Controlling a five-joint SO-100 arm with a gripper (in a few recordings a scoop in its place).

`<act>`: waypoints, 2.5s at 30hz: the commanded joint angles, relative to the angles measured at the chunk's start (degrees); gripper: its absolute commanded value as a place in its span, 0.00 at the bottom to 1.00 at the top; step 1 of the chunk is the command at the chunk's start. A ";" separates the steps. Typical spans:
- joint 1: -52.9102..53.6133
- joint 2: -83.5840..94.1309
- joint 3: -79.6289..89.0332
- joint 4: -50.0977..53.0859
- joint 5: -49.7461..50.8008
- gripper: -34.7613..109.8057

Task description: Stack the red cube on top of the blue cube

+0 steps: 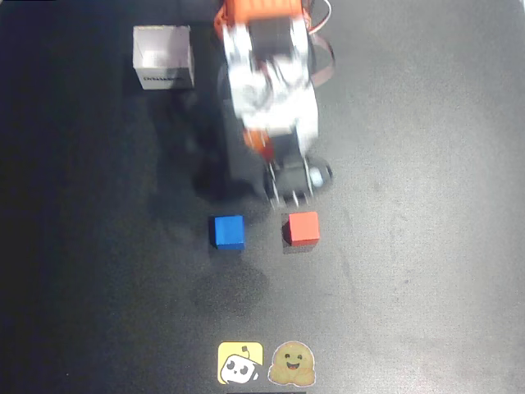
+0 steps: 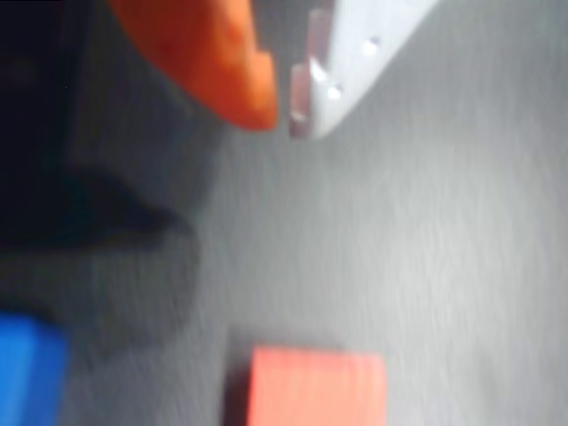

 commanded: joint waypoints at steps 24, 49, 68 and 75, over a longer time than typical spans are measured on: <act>-3.96 -32.34 -24.70 -7.12 0.53 0.41; -8.00 -36.65 -19.78 -11.25 6.94 0.42; -8.09 -32.87 -14.24 -11.95 7.73 0.24; -6.24 -27.25 -13.10 -8.17 8.44 0.24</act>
